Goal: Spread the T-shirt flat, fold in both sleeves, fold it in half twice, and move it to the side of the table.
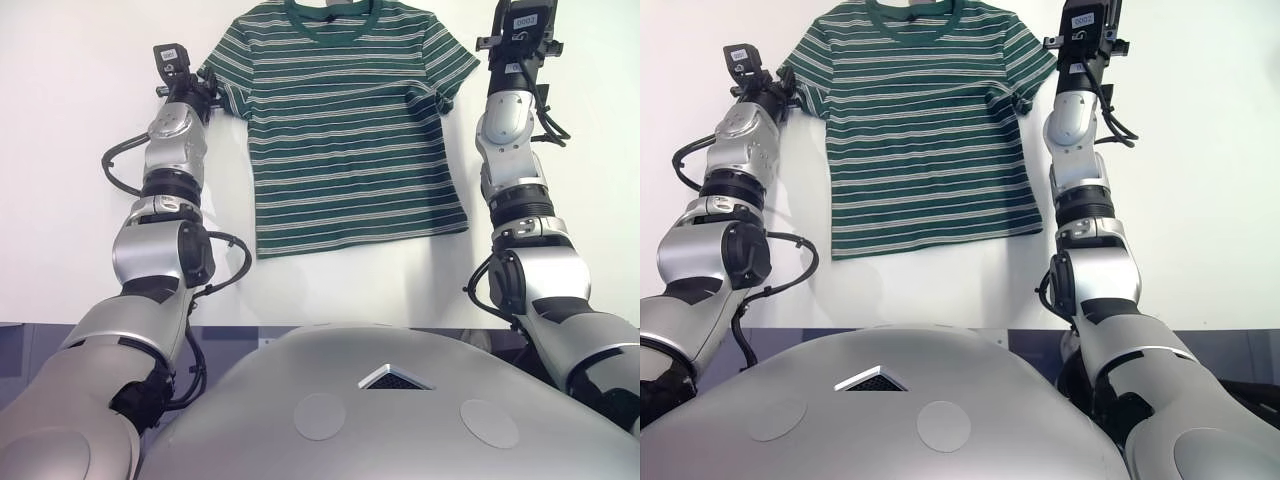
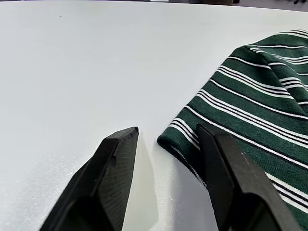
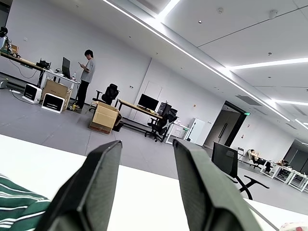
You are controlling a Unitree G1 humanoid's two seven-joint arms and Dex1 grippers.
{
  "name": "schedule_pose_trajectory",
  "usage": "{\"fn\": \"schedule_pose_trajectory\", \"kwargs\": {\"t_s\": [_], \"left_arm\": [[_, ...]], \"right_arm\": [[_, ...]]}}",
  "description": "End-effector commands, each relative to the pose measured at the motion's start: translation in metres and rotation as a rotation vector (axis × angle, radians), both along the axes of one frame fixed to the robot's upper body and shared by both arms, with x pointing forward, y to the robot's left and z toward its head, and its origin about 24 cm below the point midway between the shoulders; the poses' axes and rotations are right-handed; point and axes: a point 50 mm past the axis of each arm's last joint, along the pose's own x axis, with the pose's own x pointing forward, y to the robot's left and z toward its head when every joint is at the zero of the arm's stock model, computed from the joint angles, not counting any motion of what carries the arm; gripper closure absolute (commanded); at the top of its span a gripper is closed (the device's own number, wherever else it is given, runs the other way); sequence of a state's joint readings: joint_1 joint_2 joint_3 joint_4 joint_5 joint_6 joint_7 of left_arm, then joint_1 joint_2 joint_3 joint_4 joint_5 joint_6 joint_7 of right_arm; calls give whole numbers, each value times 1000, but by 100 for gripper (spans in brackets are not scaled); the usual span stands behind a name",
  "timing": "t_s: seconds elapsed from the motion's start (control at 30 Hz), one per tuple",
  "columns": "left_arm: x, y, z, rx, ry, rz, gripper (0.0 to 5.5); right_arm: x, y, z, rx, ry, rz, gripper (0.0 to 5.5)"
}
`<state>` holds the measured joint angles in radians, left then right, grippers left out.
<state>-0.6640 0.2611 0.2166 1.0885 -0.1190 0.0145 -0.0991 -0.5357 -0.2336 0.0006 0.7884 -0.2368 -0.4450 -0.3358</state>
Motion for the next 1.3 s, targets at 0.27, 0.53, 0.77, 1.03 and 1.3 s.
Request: {"fn": "schedule_pose_trajectory", "kwargs": {"t_s": [0.27,0.53,0.77,1.03,1.3], "left_arm": [[-17,-8,-31,-63,145,10,517],[2,-3,-4,-47,47,28,547],[11,7,13,-18,13,47,547],[26,-21,38,-5,-121,-52,547],[20,-91,42,-36,-147,-275,547]], "right_arm": [[0,2,-1,33,10,2,349],[1,4,0,36,5,3,349],[1,5,0,38,5,3,349],[-1,9,-4,38,11,10,349],[0,14,-4,47,8,14,349]]}}
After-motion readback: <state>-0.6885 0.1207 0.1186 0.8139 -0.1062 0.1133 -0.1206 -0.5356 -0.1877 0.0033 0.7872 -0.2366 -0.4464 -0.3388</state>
